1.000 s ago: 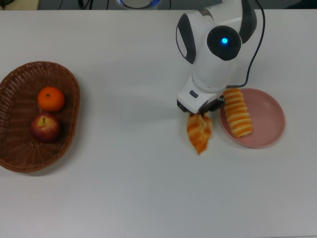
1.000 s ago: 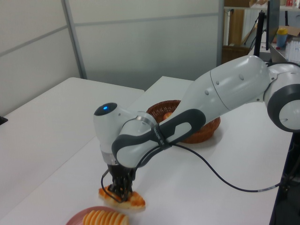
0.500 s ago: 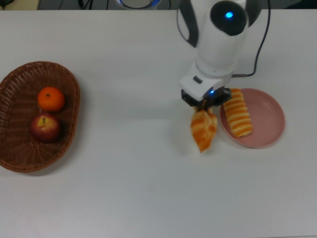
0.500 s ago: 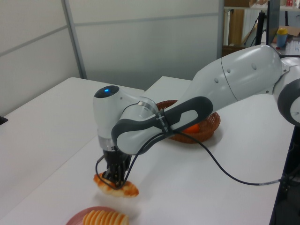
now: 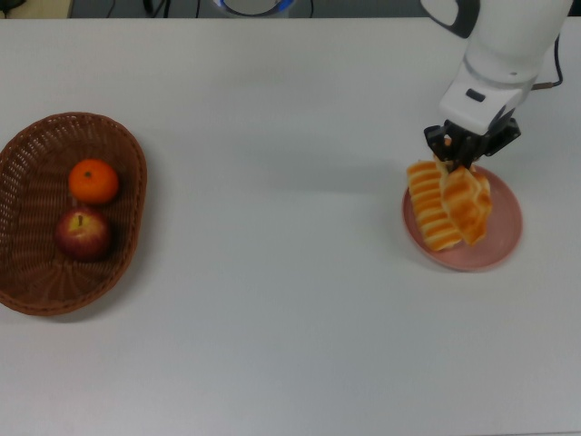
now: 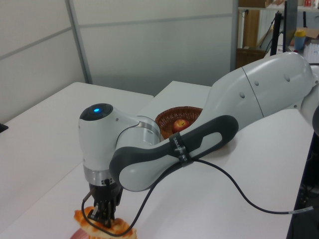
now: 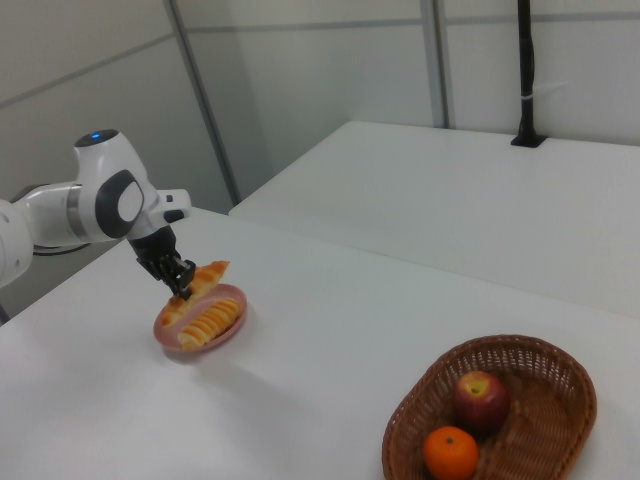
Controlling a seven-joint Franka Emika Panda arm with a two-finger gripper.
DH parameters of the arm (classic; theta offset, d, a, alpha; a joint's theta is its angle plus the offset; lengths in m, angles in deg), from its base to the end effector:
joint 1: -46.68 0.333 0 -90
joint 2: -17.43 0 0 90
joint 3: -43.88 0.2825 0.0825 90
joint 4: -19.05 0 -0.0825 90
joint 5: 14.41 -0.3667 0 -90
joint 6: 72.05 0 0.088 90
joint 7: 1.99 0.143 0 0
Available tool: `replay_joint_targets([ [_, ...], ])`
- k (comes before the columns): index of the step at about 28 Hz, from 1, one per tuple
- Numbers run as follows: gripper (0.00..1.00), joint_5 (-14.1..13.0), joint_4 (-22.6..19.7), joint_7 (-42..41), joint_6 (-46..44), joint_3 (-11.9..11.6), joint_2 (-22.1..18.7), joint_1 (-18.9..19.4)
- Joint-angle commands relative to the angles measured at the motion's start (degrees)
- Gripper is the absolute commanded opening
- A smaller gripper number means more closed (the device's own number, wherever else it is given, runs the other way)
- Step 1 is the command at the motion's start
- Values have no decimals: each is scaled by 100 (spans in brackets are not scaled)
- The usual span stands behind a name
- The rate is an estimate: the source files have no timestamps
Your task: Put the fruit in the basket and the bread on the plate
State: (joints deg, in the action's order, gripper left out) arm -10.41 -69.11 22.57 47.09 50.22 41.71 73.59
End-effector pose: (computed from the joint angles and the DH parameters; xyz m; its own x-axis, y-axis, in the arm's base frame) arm 0.5642 0.3537 0.3625 0.9793 0.1658 0.1165 0.1705 -0.9848 -0.0321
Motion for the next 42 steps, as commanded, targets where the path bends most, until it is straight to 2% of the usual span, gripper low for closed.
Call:
replay_joint_targets([
  [1, 11, 145, -17, 83, 48, -45, 41, 288],
  [2, 24, 154, -26, 75, 48, -45, 77, 297],
  [3, 42, 154, -34, 66, 48, -45, 103, 297],
  [5, 90, 145, -52, 92, 31, -45, 121, 315],
  [6, 100, 127, -61, 83, 22, -45, 121, 315],
  [16, 100, 92, -52, 110, -31, -53, -11, 385],
  [22, 100, 57, -34, 92, -443, -141, -449, 228],
  [28, 100, 57, -34, 92, -1076, -141, -960, -220],
  [33, 100, 57, -34, 4, -1691, -141, -1381, -853],
  [34, 100, 57, -34, -109, -1927, -141, -1504, -1089],
  [42, 100, -22, -52, -830, -2650, -133, -1874, -2075],
])
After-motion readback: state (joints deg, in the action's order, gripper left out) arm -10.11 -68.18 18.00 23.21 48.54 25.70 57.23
